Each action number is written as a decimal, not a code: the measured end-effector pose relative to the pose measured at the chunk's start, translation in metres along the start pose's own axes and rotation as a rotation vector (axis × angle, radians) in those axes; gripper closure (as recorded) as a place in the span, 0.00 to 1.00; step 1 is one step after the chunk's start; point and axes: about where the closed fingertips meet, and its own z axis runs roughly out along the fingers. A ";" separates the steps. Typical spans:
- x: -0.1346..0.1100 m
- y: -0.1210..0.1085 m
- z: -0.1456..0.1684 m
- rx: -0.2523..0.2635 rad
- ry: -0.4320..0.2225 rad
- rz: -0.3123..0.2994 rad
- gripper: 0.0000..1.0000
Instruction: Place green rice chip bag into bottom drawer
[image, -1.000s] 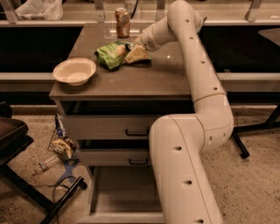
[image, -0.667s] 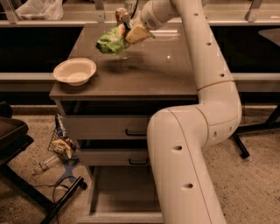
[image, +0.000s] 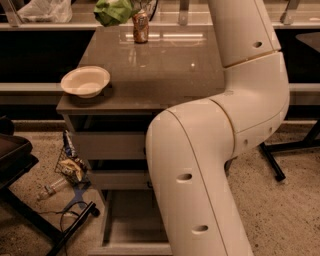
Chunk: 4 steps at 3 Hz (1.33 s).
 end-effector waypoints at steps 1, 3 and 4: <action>0.006 0.001 0.000 -0.007 0.005 0.014 1.00; 0.107 0.013 -0.054 -0.066 0.109 0.282 1.00; 0.156 0.020 -0.078 -0.043 0.115 0.449 1.00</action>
Offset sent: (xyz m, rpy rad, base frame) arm -0.0583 -0.0982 -0.0824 0.0773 0.2772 -0.1733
